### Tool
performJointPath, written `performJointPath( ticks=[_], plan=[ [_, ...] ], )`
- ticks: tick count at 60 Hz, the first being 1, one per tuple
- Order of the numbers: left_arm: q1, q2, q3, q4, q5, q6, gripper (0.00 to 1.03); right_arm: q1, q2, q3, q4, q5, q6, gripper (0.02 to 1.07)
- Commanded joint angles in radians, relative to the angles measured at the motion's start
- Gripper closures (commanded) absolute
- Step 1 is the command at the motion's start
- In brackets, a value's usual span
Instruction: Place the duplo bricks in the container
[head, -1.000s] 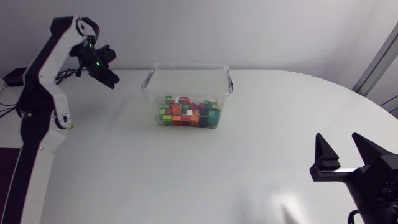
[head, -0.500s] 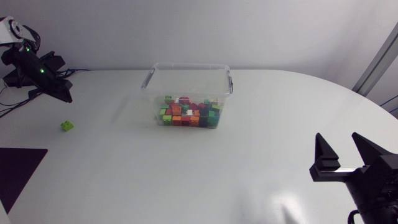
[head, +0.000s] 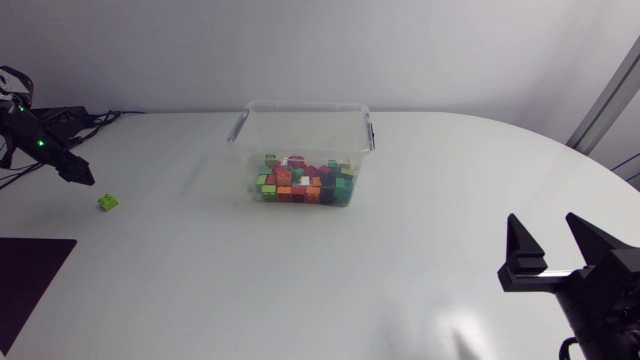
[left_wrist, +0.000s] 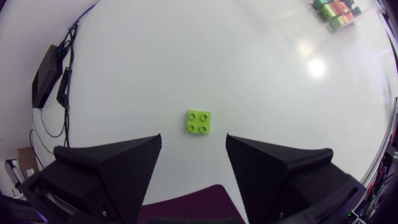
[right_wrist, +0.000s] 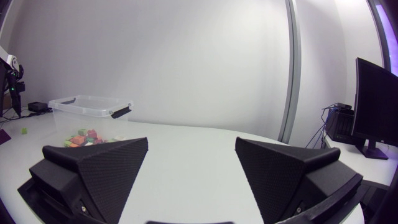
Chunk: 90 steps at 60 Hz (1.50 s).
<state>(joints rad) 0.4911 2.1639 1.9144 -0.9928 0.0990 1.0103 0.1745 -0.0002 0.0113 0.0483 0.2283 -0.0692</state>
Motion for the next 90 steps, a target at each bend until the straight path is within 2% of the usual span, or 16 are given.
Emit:
performJointPath(
  ticks=[1,11,26,40,48,49,56,57,60,63,71,81,90],
  plan=[
    [0.012,0.048,-0.032,0.0,-0.002,0.103,0.11,-0.003,-0.004,-0.016,-0.008,-0.007,-0.017,0.06],
    [0.018,0.077,-0.037,-0.003,0.024,0.185,0.1,-0.003,-0.004,-0.016,-0.008,-0.007,-0.017,0.06],
    [0.017,0.189,0.041,-0.014,0.024,0.195,0.11,-0.003,-0.004,-0.016,-0.008,-0.007,-0.017,0.06],
    [0.018,0.271,0.161,-0.055,0.024,0.195,0.23,-0.003,-0.004,-0.016,-0.008,-0.007,-0.017,0.06],
    [0.018,0.313,0.227,-0.084,0.025,0.188,0.33,-0.003,-0.004,-0.016,-0.008,-0.007,-0.017,0.06],
    [0.018,0.32,0.232,-0.086,0.025,0.186,0.37,-0.003,-0.004,-0.016,-0.008,-0.007,-0.017,0.06],
    [0.017,0.336,0.245,-0.109,0.025,0.186,0.48,-0.003,-0.004,-0.016,-0.008,-0.007,-0.017,0.06],
    [0.017,0.338,0.247,-0.118,0.025,0.186,0.61,-0.003,-0.004,-0.016,-0.008,-0.007,-0.017,0.06],
    [0.014,0.341,0.253,-0.132,0.027,0.185,0.8,-0.003,-0.004,-0.016,-0.008,-0.007,-0.017,0.06],
    [0.012,0.341,0.255,-0.175,0.034,0.194,0.81,-0.003,-0.004,-0.016,-0.008,-0.007,-0.017,0.06],
    [0.006,0.284,0.221,-0.225,0.068,0.197,0.82,-0.003,-0.004,-0.016,-0.008,-0.007,-0.017,0.06],
    [-0.023,0.05,0.049,-0.253,0.133,0.205,0.82,-0.003,-0.004,-0.016,-0.008,-0.007,-0.017,0.06],
    [-0.121,-0.2,-0.104,-0.299,0.192,0.143,0.82,-0.003,-0.004,-0.016,-0.008,-0.007,-0.017,0.06]
  ],
)
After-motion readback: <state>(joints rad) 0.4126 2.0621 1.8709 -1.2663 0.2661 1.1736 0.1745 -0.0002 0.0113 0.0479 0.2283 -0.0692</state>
